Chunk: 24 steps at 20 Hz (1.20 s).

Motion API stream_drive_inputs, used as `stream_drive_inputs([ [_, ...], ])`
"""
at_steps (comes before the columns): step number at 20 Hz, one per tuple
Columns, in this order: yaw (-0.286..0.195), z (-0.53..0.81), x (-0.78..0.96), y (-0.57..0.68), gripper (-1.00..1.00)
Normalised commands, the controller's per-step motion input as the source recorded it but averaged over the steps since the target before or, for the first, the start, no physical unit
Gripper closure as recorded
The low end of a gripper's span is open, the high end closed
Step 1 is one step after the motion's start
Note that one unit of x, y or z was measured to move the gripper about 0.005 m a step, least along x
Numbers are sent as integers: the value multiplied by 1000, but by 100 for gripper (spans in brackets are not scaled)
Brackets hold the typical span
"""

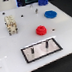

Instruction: Insert the blue gear onto the right peg, followed by the red gear

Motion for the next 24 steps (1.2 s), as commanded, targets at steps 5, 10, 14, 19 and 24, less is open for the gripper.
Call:
stream_drive_inputs([
  [5, 0, -156, -599, 609, -100],
  [10, 0, -171, -626, 609, -100],
  [14, 0, -225, -658, 641, -100],
  [19, 0, -267, -639, 620, -100],
  [24, 0, -379, -548, 497, -100],
])
